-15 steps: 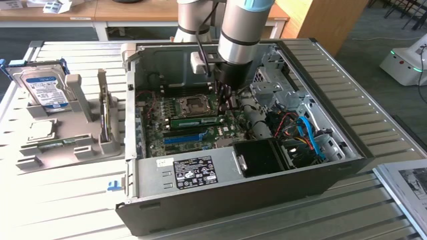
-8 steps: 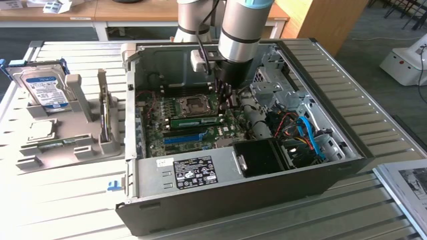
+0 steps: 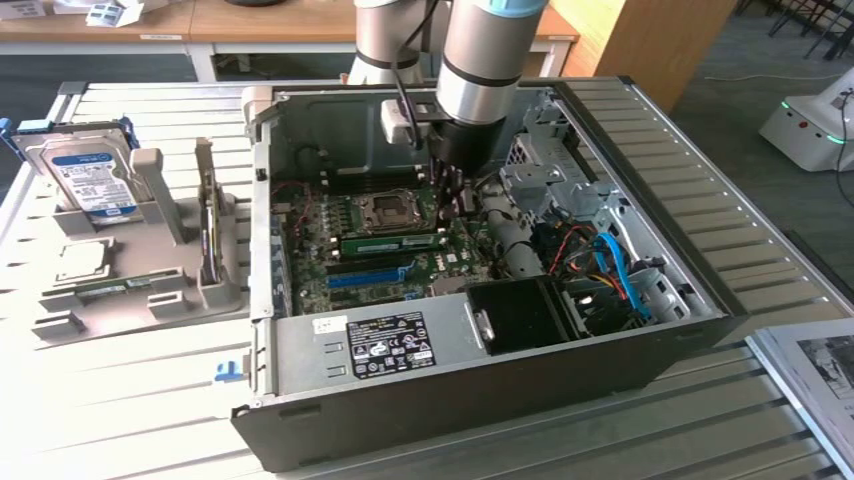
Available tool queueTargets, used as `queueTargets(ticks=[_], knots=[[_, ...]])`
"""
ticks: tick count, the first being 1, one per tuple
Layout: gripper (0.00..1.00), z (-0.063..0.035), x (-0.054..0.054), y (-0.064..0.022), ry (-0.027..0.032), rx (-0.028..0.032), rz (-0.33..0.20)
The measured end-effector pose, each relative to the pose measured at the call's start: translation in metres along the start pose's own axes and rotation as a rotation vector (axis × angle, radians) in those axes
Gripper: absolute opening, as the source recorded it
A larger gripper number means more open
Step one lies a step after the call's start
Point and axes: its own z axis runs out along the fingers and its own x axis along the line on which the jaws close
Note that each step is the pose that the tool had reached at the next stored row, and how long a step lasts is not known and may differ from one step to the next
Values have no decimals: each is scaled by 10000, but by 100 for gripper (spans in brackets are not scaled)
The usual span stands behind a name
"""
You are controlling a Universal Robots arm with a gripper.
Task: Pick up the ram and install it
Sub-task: 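Press down the ram until it locks into place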
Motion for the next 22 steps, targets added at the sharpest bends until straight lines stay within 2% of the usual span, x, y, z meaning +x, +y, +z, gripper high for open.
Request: queueTargets(ticks=[8,22], knots=[[10,2,0,61,0,27,0],[10,8,-1,236,1,159,-3]])
